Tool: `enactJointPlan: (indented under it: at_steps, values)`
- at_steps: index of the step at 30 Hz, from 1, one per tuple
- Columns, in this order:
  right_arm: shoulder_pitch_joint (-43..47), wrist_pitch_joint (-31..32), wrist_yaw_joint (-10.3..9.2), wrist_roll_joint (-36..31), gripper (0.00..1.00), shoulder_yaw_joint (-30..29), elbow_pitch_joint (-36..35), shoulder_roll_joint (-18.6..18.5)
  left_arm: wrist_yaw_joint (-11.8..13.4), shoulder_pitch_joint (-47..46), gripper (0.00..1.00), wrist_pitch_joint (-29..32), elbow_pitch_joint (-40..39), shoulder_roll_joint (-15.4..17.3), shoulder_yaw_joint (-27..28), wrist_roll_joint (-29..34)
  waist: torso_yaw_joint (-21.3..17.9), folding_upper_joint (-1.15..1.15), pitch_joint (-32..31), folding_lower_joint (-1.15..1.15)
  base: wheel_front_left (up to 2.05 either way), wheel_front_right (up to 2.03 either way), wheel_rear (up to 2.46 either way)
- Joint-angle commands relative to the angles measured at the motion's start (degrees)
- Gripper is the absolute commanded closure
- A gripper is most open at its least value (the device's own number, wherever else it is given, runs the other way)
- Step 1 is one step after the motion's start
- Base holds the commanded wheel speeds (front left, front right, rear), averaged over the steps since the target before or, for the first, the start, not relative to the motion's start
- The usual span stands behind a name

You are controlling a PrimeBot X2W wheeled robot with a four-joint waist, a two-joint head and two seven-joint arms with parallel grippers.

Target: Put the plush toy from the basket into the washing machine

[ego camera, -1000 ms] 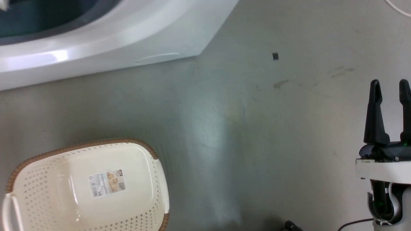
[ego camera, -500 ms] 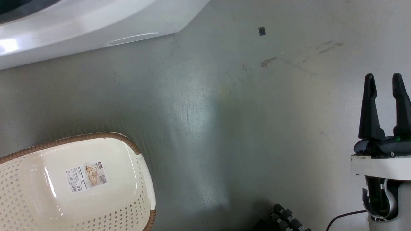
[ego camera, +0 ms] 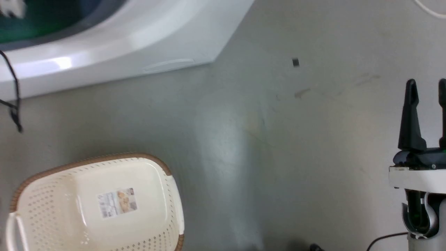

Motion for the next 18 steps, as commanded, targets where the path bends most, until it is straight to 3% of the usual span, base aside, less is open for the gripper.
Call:
enactJointPlan:
  at_steps: [1, 8, 13, 18]
  values:
    - [0.8, -0.2, -0.05, -0.8, 0.00, -0.5, 0.1, 0.0, -0.2, 1.9, 0.00, -1.6, 0.1, -0.7, -0.8, -0.3, 2.4, 0.00, -4.3, 0.00, 0.00, 0.00, 0.00]
    - [3.5, -0.2, -0.05, -4.2, 0.00, -2.7, 0.3, 0.0, -0.4, 10.3, 0.00, -13.3, -0.4, -5.2, -3.0, -2.8, 7.2, 0.00, -13.7, 0.00, 0.00, 0.00, 0.00]
    - [6.1, -0.2, -0.05, -6.0, 0.00, -3.3, 0.3, 0.0, -0.5, 17.7, 0.00, -25.9, -3.0, -7.8, -4.2, -3.5, 10.3, 0.00, -20.2, 0.00, 0.00, 0.00, 0.00]
    - [8.7, -0.2, -0.05, -7.3, 0.00, -4.2, 0.1, 0.0, 1.1, 26.0, 0.00, -36.9, -6.3, -10.4, -5.1, -3.2, 13.2, 0.00, -25.5, 0.00, 0.00, 0.00, 0.00]
